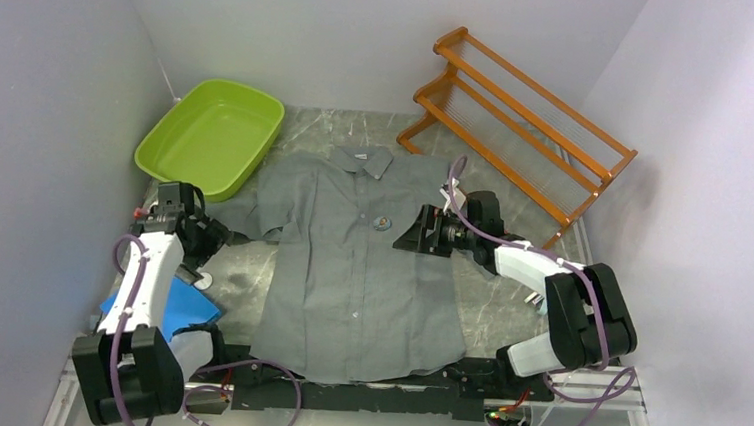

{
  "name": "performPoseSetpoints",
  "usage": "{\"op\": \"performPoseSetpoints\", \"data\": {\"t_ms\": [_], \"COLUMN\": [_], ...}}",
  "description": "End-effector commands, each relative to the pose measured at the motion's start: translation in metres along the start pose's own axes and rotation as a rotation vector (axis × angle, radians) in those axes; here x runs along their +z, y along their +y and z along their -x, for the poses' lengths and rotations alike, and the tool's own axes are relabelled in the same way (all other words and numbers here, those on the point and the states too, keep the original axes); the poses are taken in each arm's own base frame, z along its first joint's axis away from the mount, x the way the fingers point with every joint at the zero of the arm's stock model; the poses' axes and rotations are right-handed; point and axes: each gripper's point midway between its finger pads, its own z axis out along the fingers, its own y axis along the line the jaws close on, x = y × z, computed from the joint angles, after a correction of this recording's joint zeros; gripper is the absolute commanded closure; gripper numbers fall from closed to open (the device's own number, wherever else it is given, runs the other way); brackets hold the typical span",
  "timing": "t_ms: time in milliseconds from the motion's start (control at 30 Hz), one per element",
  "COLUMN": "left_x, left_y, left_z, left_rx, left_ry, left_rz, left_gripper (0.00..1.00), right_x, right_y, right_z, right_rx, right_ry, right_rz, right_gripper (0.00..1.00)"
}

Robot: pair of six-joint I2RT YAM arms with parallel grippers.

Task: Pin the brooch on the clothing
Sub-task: Pick up the brooch from the center of the board.

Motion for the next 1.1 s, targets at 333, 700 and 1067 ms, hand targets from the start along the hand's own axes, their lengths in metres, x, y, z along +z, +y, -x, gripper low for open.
{"op": "performPoseSetpoints", "data": {"t_ms": [333,700,1067], "left_x": [0.040,0.053,0.055], "left_y": [0.027,0.027,0.061], "left_z": [0.014,0.009,0.000], "left_rx": [-0.155,-0.156,-0.252], "left_ry": [0.003,0.027,0.016], "left_rz": [0.097,0.079,0.205], "left_gripper": [0.27,0.59,0.48], "right_x": [0.000,0.005,0.006], "right_y": [0.015,0.012,0.010], "right_z": [-0.006,-0.012,-0.013], "right_rx": [-0.057,-0.026,-0.026], "right_ry": [-0.011,0.017,0.022], "right_rz": [0.138,0.164,0.154], "right_gripper": [0.06,0.06,0.06]}}
